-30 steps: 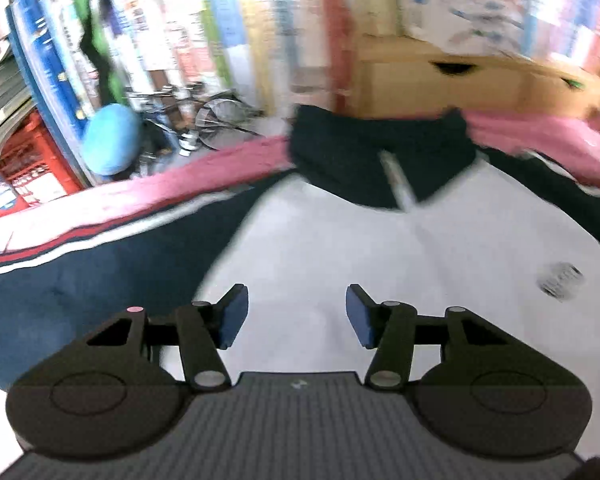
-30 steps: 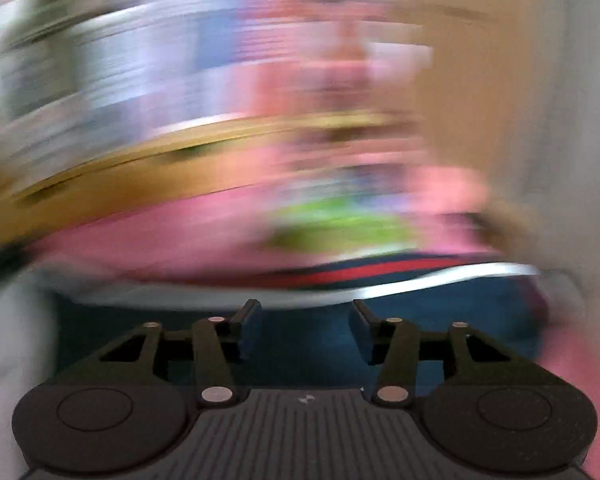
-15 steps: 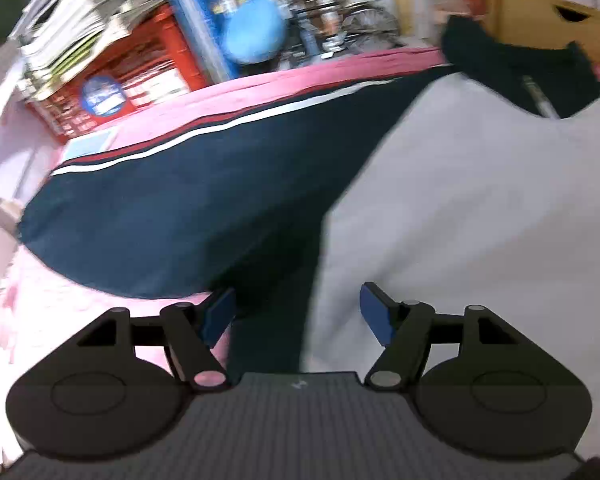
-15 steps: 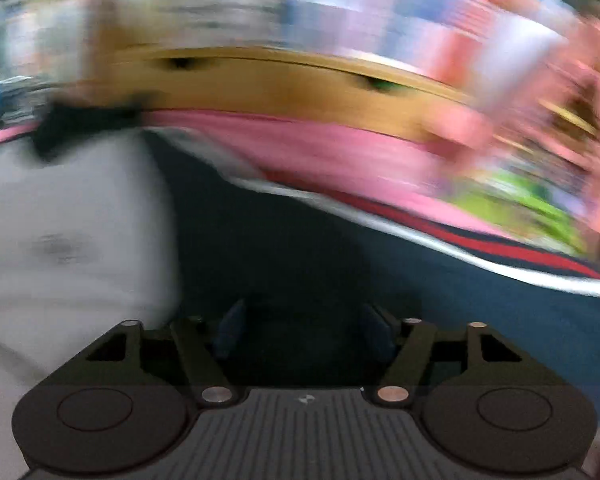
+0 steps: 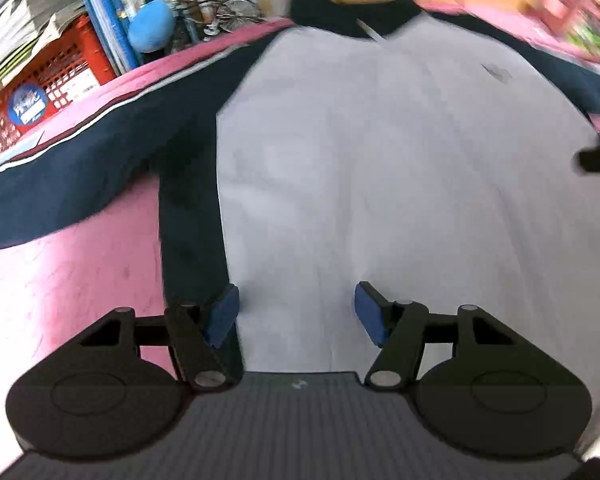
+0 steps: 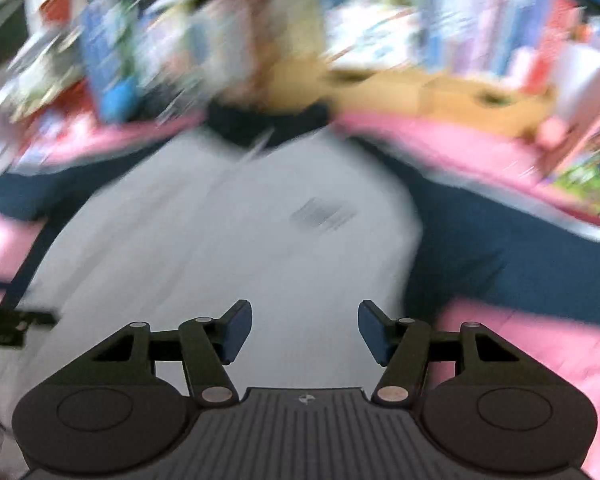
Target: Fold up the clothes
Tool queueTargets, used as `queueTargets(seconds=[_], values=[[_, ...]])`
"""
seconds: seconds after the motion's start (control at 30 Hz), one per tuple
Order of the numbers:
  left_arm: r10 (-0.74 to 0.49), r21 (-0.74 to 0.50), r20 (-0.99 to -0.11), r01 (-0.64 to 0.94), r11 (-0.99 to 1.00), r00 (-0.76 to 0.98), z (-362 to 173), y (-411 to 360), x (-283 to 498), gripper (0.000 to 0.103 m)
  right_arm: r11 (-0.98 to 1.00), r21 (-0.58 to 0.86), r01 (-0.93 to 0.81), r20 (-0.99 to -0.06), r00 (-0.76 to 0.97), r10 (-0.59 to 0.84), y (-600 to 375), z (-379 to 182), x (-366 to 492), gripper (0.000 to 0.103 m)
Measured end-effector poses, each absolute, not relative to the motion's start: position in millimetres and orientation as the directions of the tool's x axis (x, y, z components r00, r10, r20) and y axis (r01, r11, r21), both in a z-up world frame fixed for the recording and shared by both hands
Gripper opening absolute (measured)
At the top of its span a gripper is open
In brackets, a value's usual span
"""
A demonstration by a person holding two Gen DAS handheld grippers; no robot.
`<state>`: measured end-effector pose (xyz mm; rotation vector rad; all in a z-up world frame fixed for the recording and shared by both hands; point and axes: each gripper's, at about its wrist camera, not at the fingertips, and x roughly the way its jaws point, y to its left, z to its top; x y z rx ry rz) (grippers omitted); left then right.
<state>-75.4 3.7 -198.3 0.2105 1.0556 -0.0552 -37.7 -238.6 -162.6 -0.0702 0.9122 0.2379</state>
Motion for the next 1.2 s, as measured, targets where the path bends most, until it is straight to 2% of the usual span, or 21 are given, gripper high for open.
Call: queueTargets(seconds=[0.07,0.27,0.43,0.53,0.73,0.8,0.87,0.93,1.03,1.07,1.13,1.2], values=[[0.035,0.135,-0.873,0.172,0.976,0.487,-196,10,-104,0.066,0.969,0.01,-0.246,-0.826,0.545,0.147,-223,-174,-74,0.056],[0.033,0.14,-0.891,0.205,0.969,0.452,-193,32,-167,0.069,0.993,-0.044,-0.114,-0.873,0.487,0.018,-246,-182,-170,0.057],[0.012,0.096,-0.897,0.167,0.981,0.443,-171,46,-184,0.066,0.984,-0.173,-0.029,-0.921,0.358,-0.152,-268,-169,-192,0.058],[-0.035,0.055,-0.852,0.156,0.986,0.522,-148,40,-171,0.066,0.985,-0.17,-0.002,-0.887,0.437,-0.152,-266,-146,-192,0.058],[-0.065,0.016,-0.776,0.122,0.992,0.628,-133,11,-96,0.063,0.994,-0.106,-0.034,-0.772,0.633,-0.06,-231,-134,-127,0.059],[-0.053,0.009,-0.767,0.093,0.996,0.639,-142,4,-58,0.041,0.995,-0.068,-0.068,-0.754,0.656,-0.007,-217,-144,-91,0.058],[-0.058,-0.018,-0.773,0.069,0.997,0.632,-157,-1,-24,0.037,0.993,-0.028,-0.116,-0.738,0.672,0.058,-203,-157,-52,0.052],[-0.042,-0.008,-0.776,0.058,0.998,0.63,-174,-9,6,0.037,0.98,0.01,-0.198,-0.727,0.672,0.143,-189,-172,-11,0.051],[0.057,0.091,-0.773,0.022,0.996,0.631,-202,-16,53,0.037,0.94,0.026,-0.34,-0.71,0.656,0.257,-174,-195,44,0.051],[0.077,0.096,-0.764,-0.005,0.995,0.641,-206,-12,64,0.041,0.928,0.023,-0.371,-0.7,0.657,0.28,-178,-202,61,0.052],[0.129,0.119,-0.744,-0.061,0.991,0.656,-213,-3,86,0.042,0.907,0.012,-0.421,-0.673,0.668,0.319,-192,-212,95,0.058],[0.237,0.199,-0.719,-0.133,0.971,0.653,-216,11,106,0.043,0.939,-0.047,-0.34,-0.658,0.718,0.227,-224,-222,129,0.058]])
